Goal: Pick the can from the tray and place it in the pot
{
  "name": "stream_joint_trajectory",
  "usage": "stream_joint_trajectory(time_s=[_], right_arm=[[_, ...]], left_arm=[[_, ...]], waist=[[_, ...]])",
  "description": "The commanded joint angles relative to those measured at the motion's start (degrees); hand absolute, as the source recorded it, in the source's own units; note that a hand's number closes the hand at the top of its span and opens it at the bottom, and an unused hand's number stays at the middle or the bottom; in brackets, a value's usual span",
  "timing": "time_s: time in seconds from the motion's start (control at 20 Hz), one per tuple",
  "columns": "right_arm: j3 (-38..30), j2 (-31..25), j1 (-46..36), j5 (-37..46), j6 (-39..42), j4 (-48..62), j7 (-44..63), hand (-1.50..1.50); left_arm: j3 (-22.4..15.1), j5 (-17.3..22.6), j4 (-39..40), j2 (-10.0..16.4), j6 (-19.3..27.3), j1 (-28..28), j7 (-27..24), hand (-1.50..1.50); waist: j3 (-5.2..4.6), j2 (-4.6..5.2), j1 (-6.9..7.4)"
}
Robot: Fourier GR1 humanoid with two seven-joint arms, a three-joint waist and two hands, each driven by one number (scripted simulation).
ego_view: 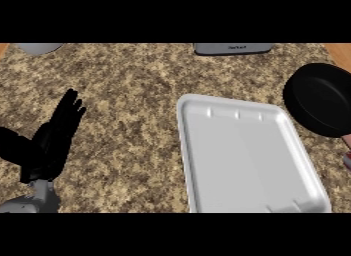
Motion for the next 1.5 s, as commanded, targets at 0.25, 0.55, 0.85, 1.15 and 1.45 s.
stream_joint_trajectory(time_s=[0.25,0.55,0.85,1.15,1.45], right_arm=[[-21.8,-9.4,7.8,-5.5,-6.3,-3.9,-7.8,1.50],[-32.7,-12.5,6.5,-15.4,0.6,-10.8,-9.4,1.50],[-36.7,-16.1,-2.2,-24.3,5.4,-17.6,-4.7,1.50],[-30.9,-20.8,-12.9,-29.2,6.5,-14.9,5.7,1.50],[-17.3,-23.4,-23.9,-25.8,0.7,-6.7,14.4,1.50]], left_arm=[[-1.6,-1.8,-0.3,-1.9,1.5,-0.5,-0.4,0.00],[-0.5,-0.6,3.6,-0.9,-1.1,-2.2,-1.4,0.00],[-2.0,-1.1,0.9,-2.2,-0.2,-0.9,0.3,0.00],[-1.6,-1.1,5.1,-3.1,-1.0,-5.0,-1.5,0.00],[-2.2,-0.3,1.6,-1.7,-3.7,-1.3,-1.0,0.00]], waist=[[-0.08,-0.06,1.66],[-0.12,0.04,2.15],[-0.14,-0.04,2.98],[-0.13,0.31,3.66],[-0.15,0.60,5.67]])
